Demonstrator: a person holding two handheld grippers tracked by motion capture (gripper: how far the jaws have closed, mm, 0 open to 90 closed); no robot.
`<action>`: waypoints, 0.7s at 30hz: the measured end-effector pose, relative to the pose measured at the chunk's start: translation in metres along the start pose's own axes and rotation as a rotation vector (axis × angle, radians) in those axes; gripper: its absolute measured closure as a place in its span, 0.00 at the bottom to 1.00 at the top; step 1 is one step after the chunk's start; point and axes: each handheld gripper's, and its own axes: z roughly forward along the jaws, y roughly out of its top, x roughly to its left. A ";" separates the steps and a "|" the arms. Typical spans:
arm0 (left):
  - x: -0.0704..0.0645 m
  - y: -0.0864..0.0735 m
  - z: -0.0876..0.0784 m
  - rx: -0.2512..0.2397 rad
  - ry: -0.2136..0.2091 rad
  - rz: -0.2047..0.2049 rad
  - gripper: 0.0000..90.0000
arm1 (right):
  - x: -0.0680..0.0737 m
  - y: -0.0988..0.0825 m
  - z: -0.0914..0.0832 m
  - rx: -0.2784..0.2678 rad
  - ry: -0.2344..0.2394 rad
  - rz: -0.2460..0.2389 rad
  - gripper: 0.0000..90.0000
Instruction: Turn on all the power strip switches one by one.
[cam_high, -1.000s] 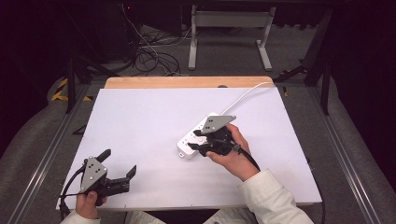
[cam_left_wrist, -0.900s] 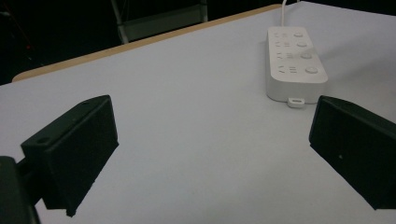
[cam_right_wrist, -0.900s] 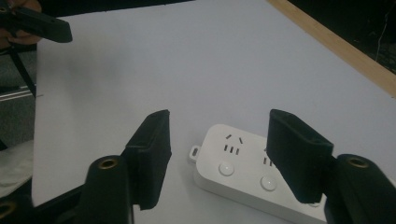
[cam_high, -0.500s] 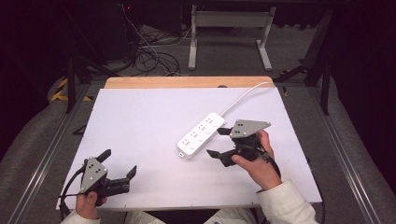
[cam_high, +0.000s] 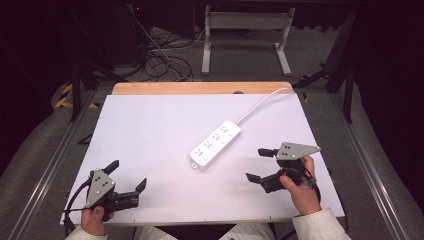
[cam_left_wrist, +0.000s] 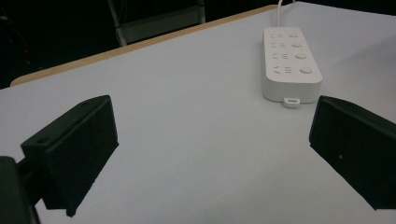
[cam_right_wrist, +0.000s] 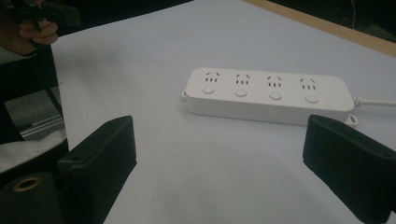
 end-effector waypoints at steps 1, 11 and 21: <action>0.000 0.000 0.000 0.002 -0.001 0.003 0.02 | -0.001 -0.005 -0.002 -0.007 -0.003 0.009 0.10; -0.001 0.000 -0.002 0.001 -0.001 0.020 0.02 | -0.012 -0.046 -0.008 0.000 -0.026 0.050 0.09; 0.000 0.000 -0.003 0.019 -0.027 0.022 0.02 | -0.018 -0.079 0.000 0.112 -0.060 0.130 0.09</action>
